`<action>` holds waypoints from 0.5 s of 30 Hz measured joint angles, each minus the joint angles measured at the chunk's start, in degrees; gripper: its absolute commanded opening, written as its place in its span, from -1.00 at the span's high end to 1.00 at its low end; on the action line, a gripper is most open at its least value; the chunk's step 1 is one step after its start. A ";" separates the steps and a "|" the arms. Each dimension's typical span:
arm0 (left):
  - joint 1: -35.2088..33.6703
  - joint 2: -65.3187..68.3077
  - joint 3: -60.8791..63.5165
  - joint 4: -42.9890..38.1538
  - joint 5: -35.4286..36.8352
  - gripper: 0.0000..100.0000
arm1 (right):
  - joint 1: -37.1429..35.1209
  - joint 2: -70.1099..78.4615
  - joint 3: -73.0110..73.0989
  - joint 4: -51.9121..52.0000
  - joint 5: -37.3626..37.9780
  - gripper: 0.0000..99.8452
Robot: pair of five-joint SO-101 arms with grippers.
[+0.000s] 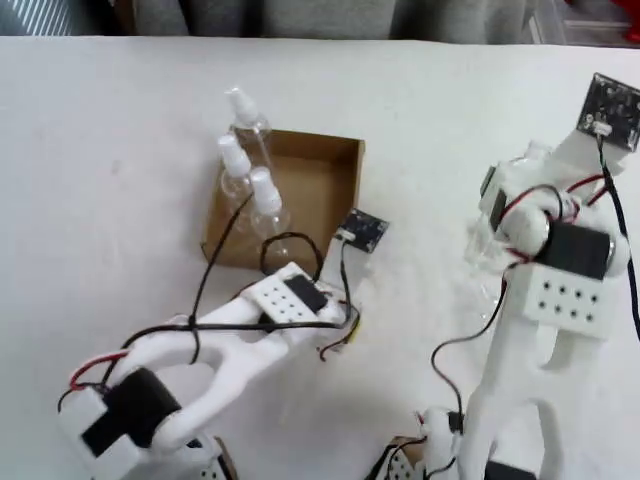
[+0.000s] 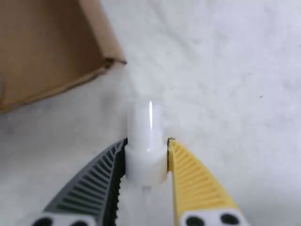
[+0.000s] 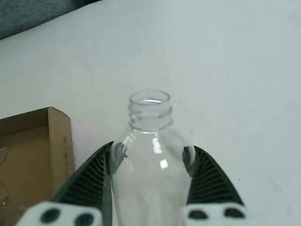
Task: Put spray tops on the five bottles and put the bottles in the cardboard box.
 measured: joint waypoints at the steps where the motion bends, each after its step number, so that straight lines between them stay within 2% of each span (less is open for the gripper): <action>1: -0.53 -1.41 1.23 0.00 0.00 0.96 | -0.70 -1.67 1.85 -0.53 0.00 0.97; 4: -2.20 -5.80 3.87 -0.53 0.00 0.96 | -2.55 -6.07 8.44 -4.22 0.00 0.97; 8: -3.43 -10.29 8.62 -4.75 0.00 0.96 | -5.36 -11.34 15.30 -14.59 0.00 0.97; 15: -5.36 -14.77 12.04 -8.62 0.00 0.96 | -10.37 -16.88 27.43 -43.52 0.00 0.97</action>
